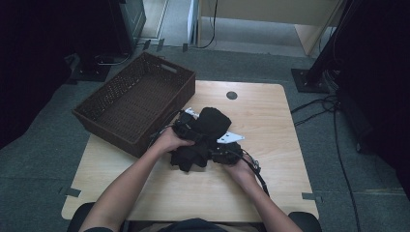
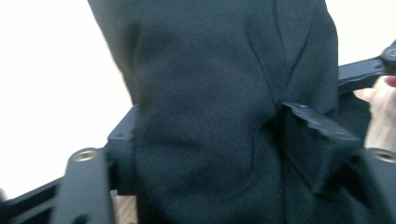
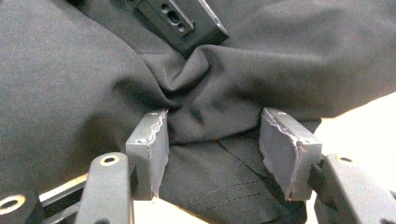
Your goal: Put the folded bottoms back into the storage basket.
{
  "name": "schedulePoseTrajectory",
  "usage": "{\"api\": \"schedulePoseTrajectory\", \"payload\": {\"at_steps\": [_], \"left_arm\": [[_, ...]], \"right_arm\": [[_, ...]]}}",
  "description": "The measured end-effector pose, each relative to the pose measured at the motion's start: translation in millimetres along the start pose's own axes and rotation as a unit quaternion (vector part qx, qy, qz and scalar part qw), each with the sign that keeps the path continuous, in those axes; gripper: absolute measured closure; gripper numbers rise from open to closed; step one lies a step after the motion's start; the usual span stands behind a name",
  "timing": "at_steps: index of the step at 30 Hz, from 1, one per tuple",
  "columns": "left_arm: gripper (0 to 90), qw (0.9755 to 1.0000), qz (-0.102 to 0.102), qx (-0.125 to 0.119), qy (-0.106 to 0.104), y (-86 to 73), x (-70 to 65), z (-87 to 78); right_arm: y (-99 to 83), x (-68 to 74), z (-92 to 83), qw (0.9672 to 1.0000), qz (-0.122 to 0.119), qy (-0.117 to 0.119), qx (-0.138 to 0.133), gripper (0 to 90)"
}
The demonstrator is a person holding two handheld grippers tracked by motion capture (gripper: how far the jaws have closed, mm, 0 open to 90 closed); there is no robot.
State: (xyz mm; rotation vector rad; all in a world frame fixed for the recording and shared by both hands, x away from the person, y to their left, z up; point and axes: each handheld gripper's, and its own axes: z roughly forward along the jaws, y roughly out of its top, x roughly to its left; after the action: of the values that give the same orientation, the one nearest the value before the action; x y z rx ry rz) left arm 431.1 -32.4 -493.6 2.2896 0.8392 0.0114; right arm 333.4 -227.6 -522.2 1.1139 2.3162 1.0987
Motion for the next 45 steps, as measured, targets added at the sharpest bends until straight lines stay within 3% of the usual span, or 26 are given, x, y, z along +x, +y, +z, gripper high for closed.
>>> {"api": "schedulePoseTrajectory", "payload": {"at_steps": [5,8,12,16,32,45], "left_arm": [[49.4,1.0,0.005,-0.004,0.004,2.3,-1.8,-2.5],[62.1,0.9997,0.018,-0.005,0.017,3.1,-2.2,-7.2],[68.3,0.999,0.034,0.001,0.028,5.2,-6.1,-9.2],[71.3,0.998,0.049,0.017,0.035,13.5,-7.5,-14.3],[72.9,0.9962,0.043,0.026,0.072,32.5,-5.2,-49.1],[73.1,0.9956,0.043,0.012,0.083,48.2,-0.1,-86.0]], "right_arm": [[0.1,0.0,0.0,1.0,0.0,0.001,0.0,42.8],[0.0,0.1,0.0,1.0,0.0,0.0,0.0,42.7],[-0.6,0.0,-1.3,1.0,0.004,0.005,-0.002,40.1],[0.0,-1.2,-6.1,0.9999,0.01,0.007,-0.001,38.6],[-3.3,-10.6,-17.6,0.9998,0.016,-0.006,-0.015,39.2],[-6.6,-8.5,-11.6,0.9999,0.01,-0.013,0.0,38.9]]}}
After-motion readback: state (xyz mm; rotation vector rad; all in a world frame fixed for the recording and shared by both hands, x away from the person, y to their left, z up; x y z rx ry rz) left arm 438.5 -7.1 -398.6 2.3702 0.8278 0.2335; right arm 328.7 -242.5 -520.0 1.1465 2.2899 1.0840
